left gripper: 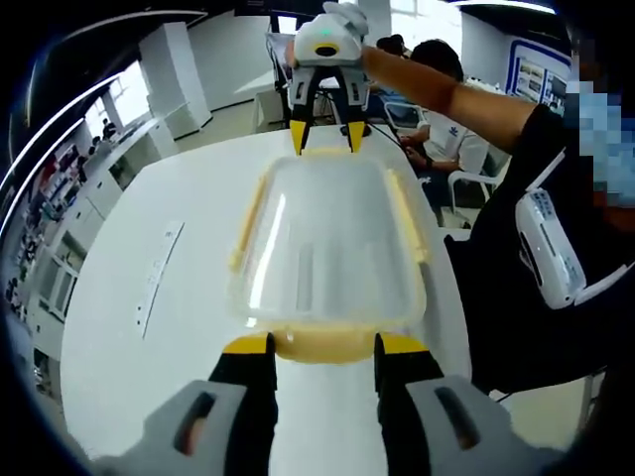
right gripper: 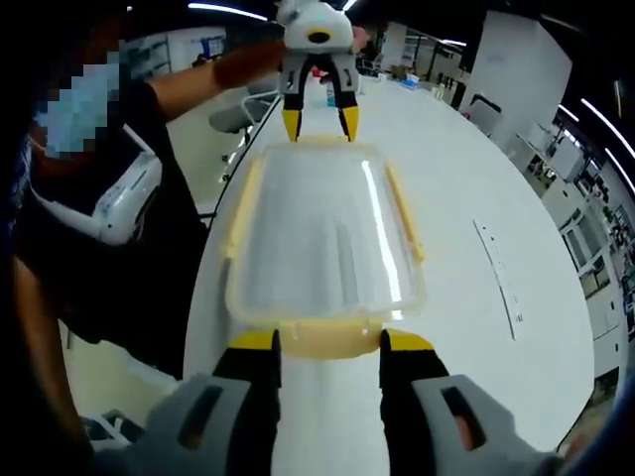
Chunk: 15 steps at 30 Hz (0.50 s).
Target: Snap each plastic latch of the storage box into its locked position after aligning the lid with the box until every specified latch is closed and the lid sits flush.
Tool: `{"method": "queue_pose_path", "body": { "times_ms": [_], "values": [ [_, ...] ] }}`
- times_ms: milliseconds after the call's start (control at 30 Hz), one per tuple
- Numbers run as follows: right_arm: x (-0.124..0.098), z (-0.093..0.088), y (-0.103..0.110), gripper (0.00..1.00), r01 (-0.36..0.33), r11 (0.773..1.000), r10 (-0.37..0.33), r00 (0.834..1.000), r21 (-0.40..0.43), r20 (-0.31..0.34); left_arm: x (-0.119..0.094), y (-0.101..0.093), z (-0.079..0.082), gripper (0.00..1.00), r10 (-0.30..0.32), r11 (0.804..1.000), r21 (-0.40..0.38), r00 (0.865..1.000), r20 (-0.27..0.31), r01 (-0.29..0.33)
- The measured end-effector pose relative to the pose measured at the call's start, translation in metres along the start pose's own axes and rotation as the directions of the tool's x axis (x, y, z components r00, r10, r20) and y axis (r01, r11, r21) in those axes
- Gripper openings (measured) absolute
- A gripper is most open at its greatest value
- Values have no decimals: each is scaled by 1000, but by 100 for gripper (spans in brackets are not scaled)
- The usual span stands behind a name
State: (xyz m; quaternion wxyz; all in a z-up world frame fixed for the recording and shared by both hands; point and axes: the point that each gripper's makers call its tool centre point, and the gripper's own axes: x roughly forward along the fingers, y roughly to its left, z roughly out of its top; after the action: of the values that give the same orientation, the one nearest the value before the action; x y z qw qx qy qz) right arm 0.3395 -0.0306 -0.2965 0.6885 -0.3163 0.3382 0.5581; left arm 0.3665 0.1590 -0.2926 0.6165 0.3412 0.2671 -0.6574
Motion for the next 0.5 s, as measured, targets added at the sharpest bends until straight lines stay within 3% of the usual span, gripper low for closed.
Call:
{"method": "queue_pose_path", "body": {
  "times_ms": [500],
  "values": [
    [1, 1, -4, 35, -2, 1000, 2, 1000, -14, 9, -2, 2, 0, 35, 7, 1000, -4, 1000, 6, -7]
  ]
}}
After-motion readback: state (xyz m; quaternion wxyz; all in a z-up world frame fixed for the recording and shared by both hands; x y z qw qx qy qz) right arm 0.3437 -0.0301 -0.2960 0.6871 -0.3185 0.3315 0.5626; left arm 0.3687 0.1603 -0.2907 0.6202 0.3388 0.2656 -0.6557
